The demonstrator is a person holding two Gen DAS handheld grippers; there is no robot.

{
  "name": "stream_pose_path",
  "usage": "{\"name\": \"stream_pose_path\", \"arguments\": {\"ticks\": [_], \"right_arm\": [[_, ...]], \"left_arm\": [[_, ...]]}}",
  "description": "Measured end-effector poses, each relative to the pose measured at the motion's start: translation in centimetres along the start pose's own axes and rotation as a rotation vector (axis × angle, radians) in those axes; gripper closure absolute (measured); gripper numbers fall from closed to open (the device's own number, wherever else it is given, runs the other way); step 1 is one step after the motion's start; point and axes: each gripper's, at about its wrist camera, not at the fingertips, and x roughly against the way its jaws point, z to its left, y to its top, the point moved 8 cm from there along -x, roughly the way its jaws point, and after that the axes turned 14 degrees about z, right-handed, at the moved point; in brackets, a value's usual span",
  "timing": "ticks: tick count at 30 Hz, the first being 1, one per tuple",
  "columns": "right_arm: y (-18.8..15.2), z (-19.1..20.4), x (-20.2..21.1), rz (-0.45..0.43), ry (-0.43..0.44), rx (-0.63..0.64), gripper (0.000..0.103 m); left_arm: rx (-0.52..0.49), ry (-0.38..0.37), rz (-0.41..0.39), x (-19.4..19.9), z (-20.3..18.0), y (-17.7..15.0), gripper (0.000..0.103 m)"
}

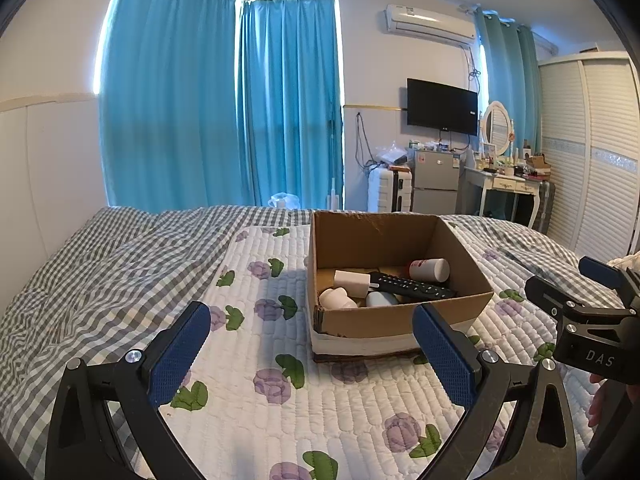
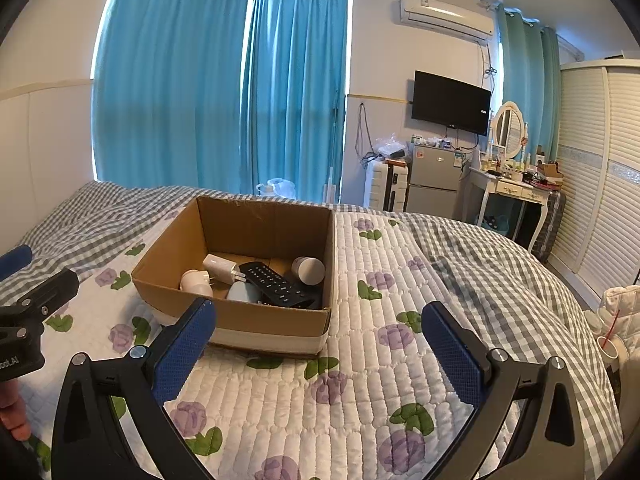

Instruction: Organize rigid objects

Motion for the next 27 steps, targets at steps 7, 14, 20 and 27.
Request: {"name": "stream_pose_path", "arguments": {"ticks": [7, 14, 20, 27], "right_arm": [[-0.08, -0.22, -0.23, 0.010, -0.004, -0.010, 0.000], [-0.30, -0.39, -0.69, 0.038, 0.005, -0.024, 0.000], [-0.34, -0.37, -0.74, 0.040, 0.000, -0.025, 0.000], [-0.40, -0.34, -0.85, 0.042, -0.007, -0.022, 0.000]], "left_arm": [[-0.008, -0.006, 0.006, -0.02, -0.18, -0.02, 0.000], [-0.021, 0.009, -0.010, 0.17, -0.39, 0.04, 0.000], [-0.023, 0.006, -0.006, 0.12, -0.41, 0.02, 0.000], [-0.016, -0.007, 0.000, -0.04, -0.35, -0.03, 0.000]]}}
